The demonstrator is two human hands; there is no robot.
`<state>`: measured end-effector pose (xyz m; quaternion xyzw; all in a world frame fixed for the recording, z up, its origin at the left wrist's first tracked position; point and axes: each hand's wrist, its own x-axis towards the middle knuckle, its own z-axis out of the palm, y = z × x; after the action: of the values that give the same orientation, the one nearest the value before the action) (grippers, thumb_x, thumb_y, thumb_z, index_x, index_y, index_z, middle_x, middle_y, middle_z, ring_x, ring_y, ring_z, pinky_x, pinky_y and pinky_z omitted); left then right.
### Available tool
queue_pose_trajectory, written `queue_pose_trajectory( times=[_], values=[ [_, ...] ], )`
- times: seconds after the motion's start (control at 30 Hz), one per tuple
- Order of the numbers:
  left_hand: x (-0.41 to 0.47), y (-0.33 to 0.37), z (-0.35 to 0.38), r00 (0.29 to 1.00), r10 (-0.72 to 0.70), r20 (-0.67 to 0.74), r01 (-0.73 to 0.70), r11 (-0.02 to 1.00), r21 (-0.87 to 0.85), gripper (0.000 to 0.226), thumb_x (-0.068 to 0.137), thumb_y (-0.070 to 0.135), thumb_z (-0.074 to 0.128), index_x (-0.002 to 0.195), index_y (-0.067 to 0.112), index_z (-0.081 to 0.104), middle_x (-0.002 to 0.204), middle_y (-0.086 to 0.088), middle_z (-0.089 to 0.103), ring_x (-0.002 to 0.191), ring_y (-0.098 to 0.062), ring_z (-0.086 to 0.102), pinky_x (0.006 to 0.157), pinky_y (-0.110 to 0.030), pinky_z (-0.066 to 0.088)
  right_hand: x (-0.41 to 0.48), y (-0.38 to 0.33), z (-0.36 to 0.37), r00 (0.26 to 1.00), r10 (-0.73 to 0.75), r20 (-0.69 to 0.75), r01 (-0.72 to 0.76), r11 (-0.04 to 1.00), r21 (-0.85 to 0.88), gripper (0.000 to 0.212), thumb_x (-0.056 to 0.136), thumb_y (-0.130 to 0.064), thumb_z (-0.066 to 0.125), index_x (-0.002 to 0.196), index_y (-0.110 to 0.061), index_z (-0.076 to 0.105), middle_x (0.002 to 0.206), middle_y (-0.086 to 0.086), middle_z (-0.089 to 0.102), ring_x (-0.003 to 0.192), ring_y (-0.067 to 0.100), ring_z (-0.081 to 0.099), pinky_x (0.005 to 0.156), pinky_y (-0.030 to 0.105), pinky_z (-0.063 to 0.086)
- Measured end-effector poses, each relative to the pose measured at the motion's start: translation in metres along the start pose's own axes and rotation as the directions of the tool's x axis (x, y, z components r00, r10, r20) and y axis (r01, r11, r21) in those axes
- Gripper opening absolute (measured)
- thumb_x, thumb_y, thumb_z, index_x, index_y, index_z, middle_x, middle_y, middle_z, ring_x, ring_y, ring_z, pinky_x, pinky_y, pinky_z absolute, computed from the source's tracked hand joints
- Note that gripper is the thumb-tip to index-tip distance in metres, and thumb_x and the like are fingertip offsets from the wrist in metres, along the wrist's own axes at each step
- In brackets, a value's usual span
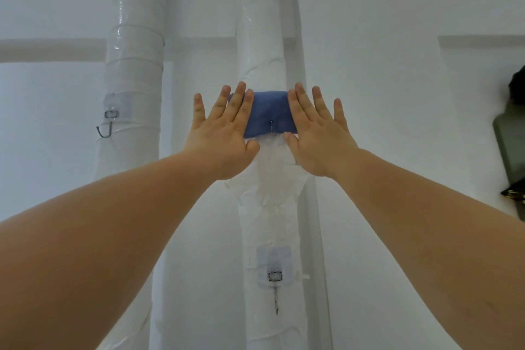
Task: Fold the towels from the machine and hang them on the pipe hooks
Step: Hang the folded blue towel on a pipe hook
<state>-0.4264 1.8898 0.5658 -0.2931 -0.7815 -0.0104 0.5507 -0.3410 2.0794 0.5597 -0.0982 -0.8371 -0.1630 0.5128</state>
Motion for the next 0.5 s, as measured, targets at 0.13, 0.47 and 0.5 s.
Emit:
queue_pose_trajectory(
  times=[0.13, 0.47, 0.5],
  values=[
    [-0.028, -0.003, -0.004, 0.999, -0.015, -0.044, 0.014, 1.0, -0.007, 0.084, 0.098, 0.055, 0.022, 0.155, 0.02, -0.028, 0.165, 0.002, -0.031, 0.153, -0.021, -0.027, 0.122, -0.057, -0.016, -0.015, -0.008, 0.001, 0.999, -0.006, -0.032, 0.008, 0.999, 0.053, 0.072, 0.105, -0.049, 0.022, 0.156, -0.022, -0.021, 0.165, -0.002, -0.025, 0.153, 0.023, -0.023, 0.124, 0.053, -0.009],
    [-0.111, -0.018, -0.012, 0.988, -0.12, 0.1, 0.122, 0.992, -0.017, 0.086, 0.096, 0.063, 0.025, 0.157, 0.025, -0.023, 0.166, 0.001, -0.029, 0.154, -0.023, -0.024, 0.124, -0.055, -0.01, -0.064, -0.053, 0.009, 1.0, 0.005, -0.026, -0.001, 0.984, 0.176, 0.075, 0.104, -0.053, 0.022, 0.157, -0.02, -0.017, 0.166, 0.001, -0.023, 0.153, 0.025, -0.021, 0.124, 0.053, -0.007],
    [-0.122, -0.019, -0.01, 0.985, -0.123, 0.118, 0.127, 0.992, -0.023, 0.087, 0.096, 0.063, 0.026, 0.157, 0.026, -0.023, 0.166, 0.001, -0.029, 0.154, -0.023, -0.024, 0.124, -0.055, -0.01, -0.071, -0.06, 0.012, 1.0, 0.005, -0.017, -0.002, 0.984, 0.18, 0.075, 0.103, -0.054, 0.022, 0.158, -0.02, -0.016, 0.166, 0.001, -0.022, 0.153, 0.025, -0.021, 0.124, 0.054, -0.006]
  ],
)
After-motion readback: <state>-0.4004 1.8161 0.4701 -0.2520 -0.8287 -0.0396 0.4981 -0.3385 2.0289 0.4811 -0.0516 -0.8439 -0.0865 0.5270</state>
